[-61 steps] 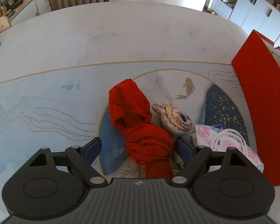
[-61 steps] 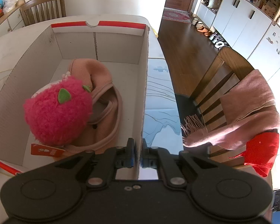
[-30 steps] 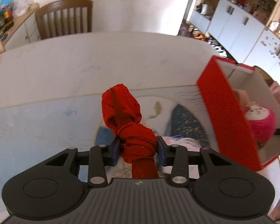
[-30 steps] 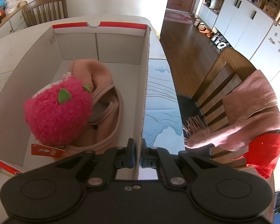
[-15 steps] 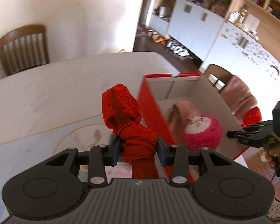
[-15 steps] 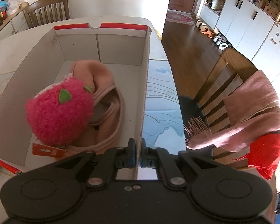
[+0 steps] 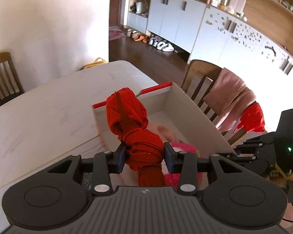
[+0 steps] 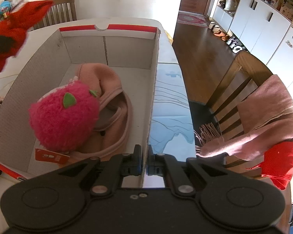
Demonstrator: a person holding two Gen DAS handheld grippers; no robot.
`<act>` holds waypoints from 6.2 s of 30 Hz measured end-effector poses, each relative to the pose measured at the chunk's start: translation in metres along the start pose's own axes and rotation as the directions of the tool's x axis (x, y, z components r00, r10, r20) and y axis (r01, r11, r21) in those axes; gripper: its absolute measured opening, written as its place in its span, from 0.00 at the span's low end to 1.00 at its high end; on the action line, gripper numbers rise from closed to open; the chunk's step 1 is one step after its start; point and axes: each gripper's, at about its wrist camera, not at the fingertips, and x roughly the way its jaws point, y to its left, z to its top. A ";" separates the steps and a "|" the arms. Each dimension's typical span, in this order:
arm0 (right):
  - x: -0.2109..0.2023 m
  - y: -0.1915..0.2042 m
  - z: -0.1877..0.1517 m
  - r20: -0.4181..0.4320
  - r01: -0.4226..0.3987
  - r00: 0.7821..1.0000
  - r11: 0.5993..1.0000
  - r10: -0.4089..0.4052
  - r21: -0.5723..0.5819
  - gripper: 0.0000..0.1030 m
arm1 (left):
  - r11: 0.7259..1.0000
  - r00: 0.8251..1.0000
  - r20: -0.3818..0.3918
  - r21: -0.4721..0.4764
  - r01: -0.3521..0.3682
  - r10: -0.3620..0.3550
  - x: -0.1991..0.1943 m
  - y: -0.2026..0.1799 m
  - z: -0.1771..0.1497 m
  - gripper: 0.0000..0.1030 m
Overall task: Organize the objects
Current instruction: 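Carry the red knit item into the box and open the left gripper, then move the left gripper back to the table and grasp the printed paper bag, then carry the printed paper bag into the box and open the left gripper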
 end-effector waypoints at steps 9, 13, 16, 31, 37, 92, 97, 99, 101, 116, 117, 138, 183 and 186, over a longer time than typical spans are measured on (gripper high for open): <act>0.000 -0.002 0.000 -0.002 -0.015 1.000 1.000 0.015 0.001 0.04 | 0.989 0.994 -0.071 0.129 -0.072 0.081 0.050 -0.021 0.021 0.37; 0.001 -0.003 0.000 -0.002 -0.020 1.000 1.000 0.020 0.003 0.04 | 0.987 0.987 -0.124 0.140 -0.084 0.101 0.074 -0.023 0.023 0.37; 0.001 -0.003 0.001 -0.002 -0.023 1.000 1.000 0.023 0.002 0.04 | 0.981 0.980 -0.152 0.162 -0.107 0.132 0.091 -0.022 0.019 0.37; 0.001 -0.003 0.000 -0.005 -0.032 0.999 0.999 0.032 0.008 0.05 | 0.986 0.952 -0.270 0.121 -0.118 0.147 0.139 -0.014 0.007 0.40; 0.001 -0.004 0.000 -0.006 -0.032 0.999 0.999 0.032 0.008 0.05 | 0.989 0.959 -0.252 0.109 -0.103 0.128 0.137 -0.015 0.006 0.53; 0.002 0.006 0.003 -0.032 0.026 0.999 0.999 -0.027 -0.027 0.04 | 0.975 0.994 -0.012 -0.195 -0.110 0.110 -0.056 0.077 -0.088 0.82; 0.003 0.007 0.003 -0.033 0.031 0.999 0.999 -0.032 -0.027 0.04 | 0.955 0.991 -0.044 -0.267 -0.130 0.123 -0.043 0.089 -0.114 0.98; 0.003 0.007 0.003 -0.033 0.033 0.999 0.999 -0.034 -0.027 0.05 | 0.946 0.992 -0.061 -0.299 -0.128 0.115 -0.035 0.095 -0.123 0.98; 0.003 0.007 0.003 -0.033 0.036 0.999 0.999 -0.037 -0.027 0.05 | 0.936 0.991 -0.084 -0.329 -0.129 0.107 -0.027 0.099 -0.131 0.99; 0.002 0.008 0.002 -0.031 0.043 0.999 0.999 -0.044 -0.025 0.05 | 0.906 0.984 -0.134 -0.391 -0.162 0.118 0.011 0.112 -0.161 0.98; 0.002 0.007 0.002 -0.031 0.043 0.999 0.999 -0.044 -0.025 0.05 | 0.908 0.984 -0.135 -0.387 -0.161 0.117 0.011 0.111 -0.161 0.97; 0.002 0.007 0.003 -0.029 0.043 0.999 0.999 -0.044 -0.030 0.05 | 0.937 0.989 -0.093 -0.320 -0.142 0.118 -0.008 0.100 -0.151 0.08; 0.003 0.006 0.004 -0.027 0.015 1.000 0.999 -0.016 -0.031 0.04 | 0.998 0.998 0.018 -0.012 0.054 -0.054 0.038 -0.010 0.013 0.03; 0.003 0.005 0.004 -0.029 0.007 1.000 1.000 -0.008 -0.021 0.04 | 0.997 0.998 0.003 0.016 0.070 -0.070 0.050 -0.018 0.019 0.03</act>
